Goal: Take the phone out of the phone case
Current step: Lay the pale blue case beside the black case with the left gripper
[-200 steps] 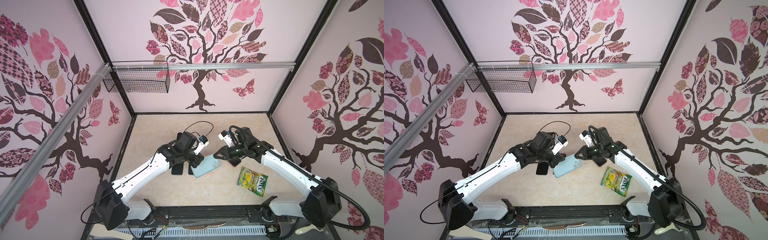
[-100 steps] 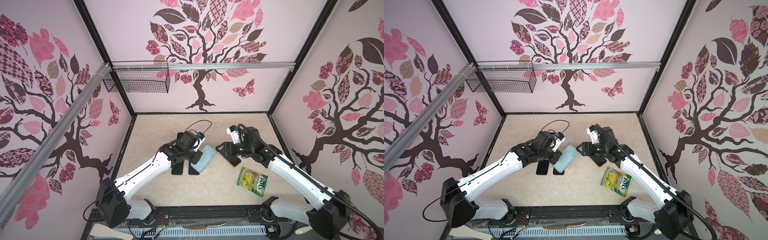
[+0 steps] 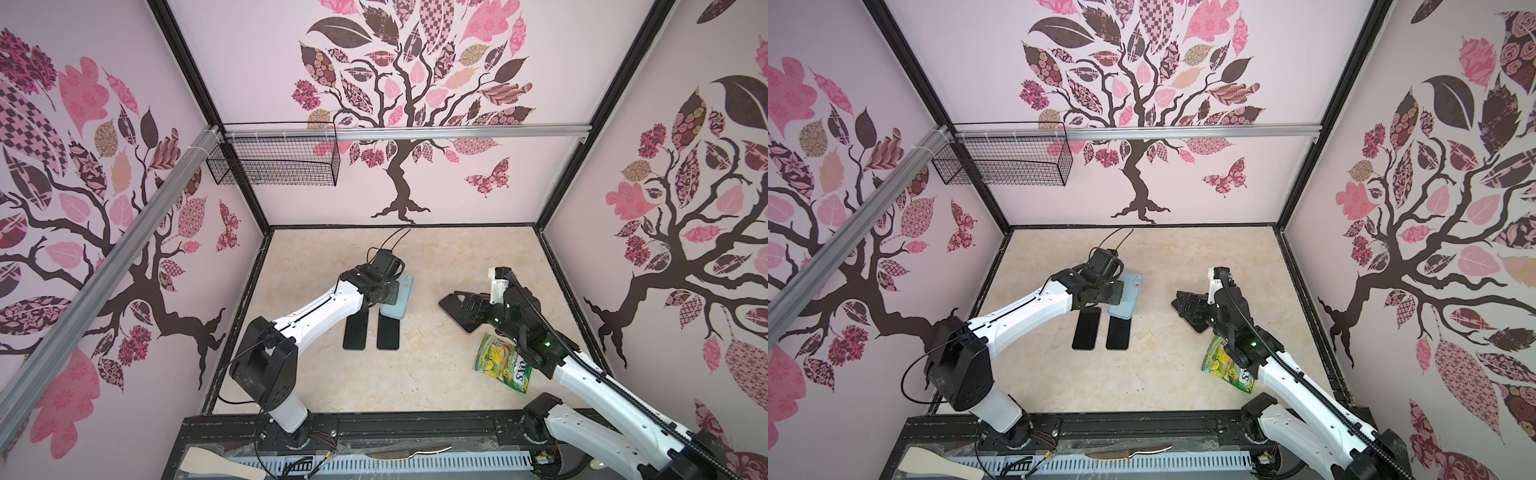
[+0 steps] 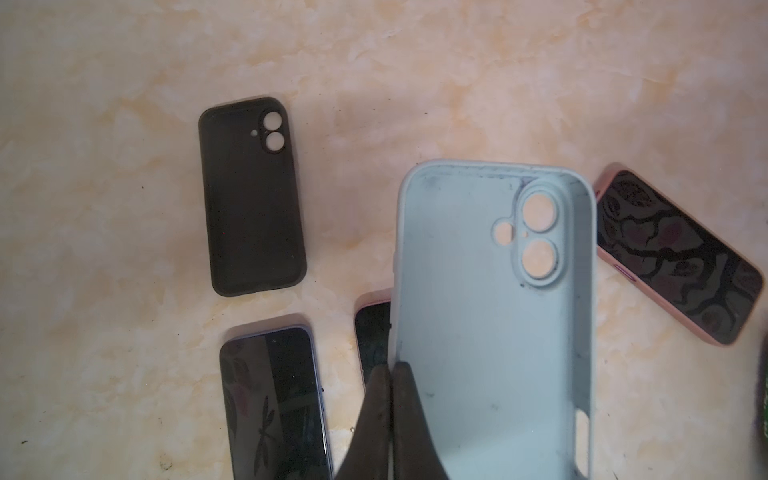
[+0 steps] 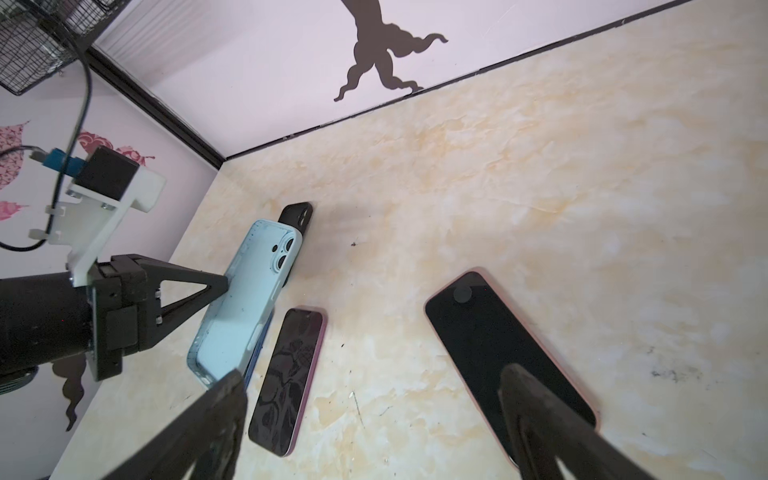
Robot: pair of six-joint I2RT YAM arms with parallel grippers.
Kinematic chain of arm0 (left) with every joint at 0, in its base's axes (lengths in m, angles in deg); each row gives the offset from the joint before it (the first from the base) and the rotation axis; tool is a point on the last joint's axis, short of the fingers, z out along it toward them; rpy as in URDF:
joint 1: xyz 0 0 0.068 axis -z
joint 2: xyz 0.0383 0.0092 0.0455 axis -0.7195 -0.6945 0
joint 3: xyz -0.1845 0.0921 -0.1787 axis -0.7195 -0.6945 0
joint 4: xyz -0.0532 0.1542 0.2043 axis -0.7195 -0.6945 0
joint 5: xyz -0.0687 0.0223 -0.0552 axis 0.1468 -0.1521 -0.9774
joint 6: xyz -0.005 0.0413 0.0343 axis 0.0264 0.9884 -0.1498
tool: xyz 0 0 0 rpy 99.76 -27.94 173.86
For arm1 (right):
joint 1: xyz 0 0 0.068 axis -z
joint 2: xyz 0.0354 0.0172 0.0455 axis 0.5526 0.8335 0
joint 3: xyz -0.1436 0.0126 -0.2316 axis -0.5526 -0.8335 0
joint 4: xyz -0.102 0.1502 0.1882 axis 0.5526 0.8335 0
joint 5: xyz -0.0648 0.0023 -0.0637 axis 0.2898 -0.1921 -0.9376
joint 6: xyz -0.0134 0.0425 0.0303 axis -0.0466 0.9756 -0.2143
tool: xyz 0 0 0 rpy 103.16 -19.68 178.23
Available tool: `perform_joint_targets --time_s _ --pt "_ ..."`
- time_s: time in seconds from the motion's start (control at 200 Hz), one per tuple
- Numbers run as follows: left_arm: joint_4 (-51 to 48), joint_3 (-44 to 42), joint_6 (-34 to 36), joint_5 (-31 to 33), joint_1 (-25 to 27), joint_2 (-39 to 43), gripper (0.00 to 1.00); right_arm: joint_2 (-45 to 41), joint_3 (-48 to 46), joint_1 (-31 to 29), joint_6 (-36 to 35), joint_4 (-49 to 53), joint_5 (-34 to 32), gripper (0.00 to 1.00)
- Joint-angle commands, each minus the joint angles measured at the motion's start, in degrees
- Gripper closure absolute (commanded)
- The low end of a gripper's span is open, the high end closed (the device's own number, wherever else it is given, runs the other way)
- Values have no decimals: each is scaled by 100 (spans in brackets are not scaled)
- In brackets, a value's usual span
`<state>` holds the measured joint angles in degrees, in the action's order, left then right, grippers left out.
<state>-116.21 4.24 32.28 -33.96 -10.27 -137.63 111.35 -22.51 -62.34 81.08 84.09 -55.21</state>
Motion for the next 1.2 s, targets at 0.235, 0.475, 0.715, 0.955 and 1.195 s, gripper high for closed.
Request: perform_joint_targets --time_s 0.235,0.475,0.715,0.955,1.195 --pt "450 834 -532 -5 -304 -1117 100 636 89 136 -713 -781 441 0" --pt "447 1319 -501 -100 -462 -1770 100 1203 193 318 -776 -1347 1092 0" --pt "435 1696 -396 -329 -725 -2231 100 1405 232 315 -749 -1415 1334 1" --pt "345 1973 -333 -378 -883 -2605 100 1423 243 313 -765 -1325 1328 0" --pt "226 2255 -215 -358 -921 -2886 100 1511 259 318 -756 -1336 1407 1"
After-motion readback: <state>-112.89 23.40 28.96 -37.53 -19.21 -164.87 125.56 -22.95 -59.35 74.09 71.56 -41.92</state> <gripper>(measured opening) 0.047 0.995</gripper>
